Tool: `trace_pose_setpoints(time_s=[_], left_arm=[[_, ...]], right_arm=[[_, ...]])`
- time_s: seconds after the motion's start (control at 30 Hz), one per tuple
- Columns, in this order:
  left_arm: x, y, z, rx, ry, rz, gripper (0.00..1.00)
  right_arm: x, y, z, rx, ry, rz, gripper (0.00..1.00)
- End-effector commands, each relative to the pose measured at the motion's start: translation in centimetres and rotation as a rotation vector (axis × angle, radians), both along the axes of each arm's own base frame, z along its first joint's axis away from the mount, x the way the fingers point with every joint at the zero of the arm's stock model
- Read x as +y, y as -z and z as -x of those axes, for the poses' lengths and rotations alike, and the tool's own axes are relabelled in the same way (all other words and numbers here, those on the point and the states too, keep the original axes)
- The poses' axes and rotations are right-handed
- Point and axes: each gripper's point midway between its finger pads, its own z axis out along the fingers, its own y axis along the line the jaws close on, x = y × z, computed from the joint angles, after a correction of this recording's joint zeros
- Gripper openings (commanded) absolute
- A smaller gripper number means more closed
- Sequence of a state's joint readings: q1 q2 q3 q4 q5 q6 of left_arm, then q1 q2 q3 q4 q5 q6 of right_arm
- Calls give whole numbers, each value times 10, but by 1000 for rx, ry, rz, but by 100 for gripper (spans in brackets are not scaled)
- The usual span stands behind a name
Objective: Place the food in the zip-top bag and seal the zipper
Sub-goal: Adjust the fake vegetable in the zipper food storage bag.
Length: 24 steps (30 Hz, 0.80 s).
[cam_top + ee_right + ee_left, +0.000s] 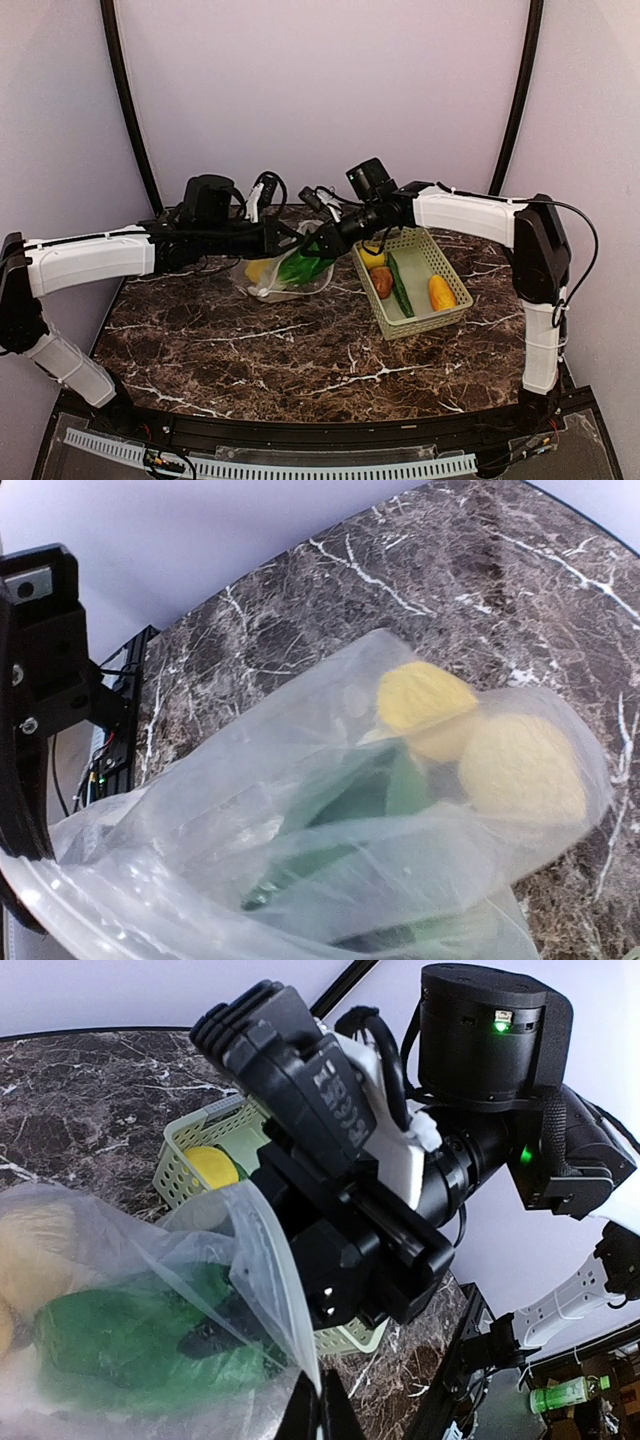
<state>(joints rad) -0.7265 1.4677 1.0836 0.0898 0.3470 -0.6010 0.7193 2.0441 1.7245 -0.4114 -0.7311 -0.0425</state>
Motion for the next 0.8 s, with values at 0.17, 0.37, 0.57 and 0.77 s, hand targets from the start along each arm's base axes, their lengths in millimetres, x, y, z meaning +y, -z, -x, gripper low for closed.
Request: trace_pose_setpoints(time_s=[0.17,0.37,0.57,0.77], left_arm=[[30,-21,2,-81,-101,-47,1],[64,-30,-14,-106,-303,-45,1],[90,-44,-20,-99,-444,83,1],[94,-40,-19,-79,-472,126,1]], right_arm=[[-5,-53,-27,-96,119,-7,43],[-26,-114,7,-177,11,-59,60],[-70,-88,8,-167,141,70,67],[-82,-28,41,28,76,134,67]])
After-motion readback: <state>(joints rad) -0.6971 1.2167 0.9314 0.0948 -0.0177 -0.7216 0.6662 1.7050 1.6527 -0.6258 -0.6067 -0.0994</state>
